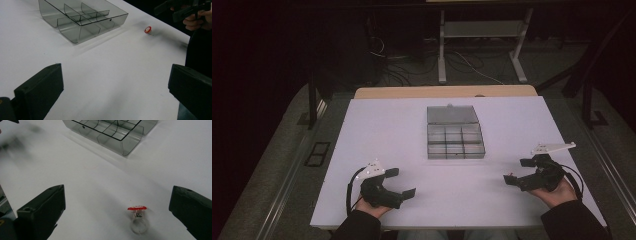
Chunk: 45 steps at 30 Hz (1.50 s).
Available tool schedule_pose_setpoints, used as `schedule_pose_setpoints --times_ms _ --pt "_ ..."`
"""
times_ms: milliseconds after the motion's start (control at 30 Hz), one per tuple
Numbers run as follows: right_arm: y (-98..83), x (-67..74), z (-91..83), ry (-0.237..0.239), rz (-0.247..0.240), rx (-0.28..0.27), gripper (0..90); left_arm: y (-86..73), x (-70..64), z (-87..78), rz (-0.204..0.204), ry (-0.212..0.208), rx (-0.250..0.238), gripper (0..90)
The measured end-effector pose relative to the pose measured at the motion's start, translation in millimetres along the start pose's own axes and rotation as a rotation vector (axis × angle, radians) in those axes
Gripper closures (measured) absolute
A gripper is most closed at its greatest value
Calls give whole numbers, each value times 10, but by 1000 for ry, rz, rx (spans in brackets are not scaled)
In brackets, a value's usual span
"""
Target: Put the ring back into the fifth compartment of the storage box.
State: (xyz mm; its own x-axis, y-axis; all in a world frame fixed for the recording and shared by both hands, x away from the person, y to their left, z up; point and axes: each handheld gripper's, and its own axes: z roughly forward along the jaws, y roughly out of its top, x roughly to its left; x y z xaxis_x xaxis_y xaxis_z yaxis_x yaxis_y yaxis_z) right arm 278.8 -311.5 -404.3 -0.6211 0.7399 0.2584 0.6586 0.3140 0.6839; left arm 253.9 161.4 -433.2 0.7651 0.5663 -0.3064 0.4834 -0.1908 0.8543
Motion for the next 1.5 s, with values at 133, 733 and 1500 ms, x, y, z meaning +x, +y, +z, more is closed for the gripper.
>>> schedule_pose_setpoints --times_ms 133,733,1500 --pt "20 -41 13 7 9 21 0 -1 -2 0 -5 0 -2 0" --pt "42 -199 145 20 21 136 1 -4 -8 22 3 -8 16 0" --pt "38 -251 325 35 -21 281 48 -10 -6 41 -2 -24 26 0"
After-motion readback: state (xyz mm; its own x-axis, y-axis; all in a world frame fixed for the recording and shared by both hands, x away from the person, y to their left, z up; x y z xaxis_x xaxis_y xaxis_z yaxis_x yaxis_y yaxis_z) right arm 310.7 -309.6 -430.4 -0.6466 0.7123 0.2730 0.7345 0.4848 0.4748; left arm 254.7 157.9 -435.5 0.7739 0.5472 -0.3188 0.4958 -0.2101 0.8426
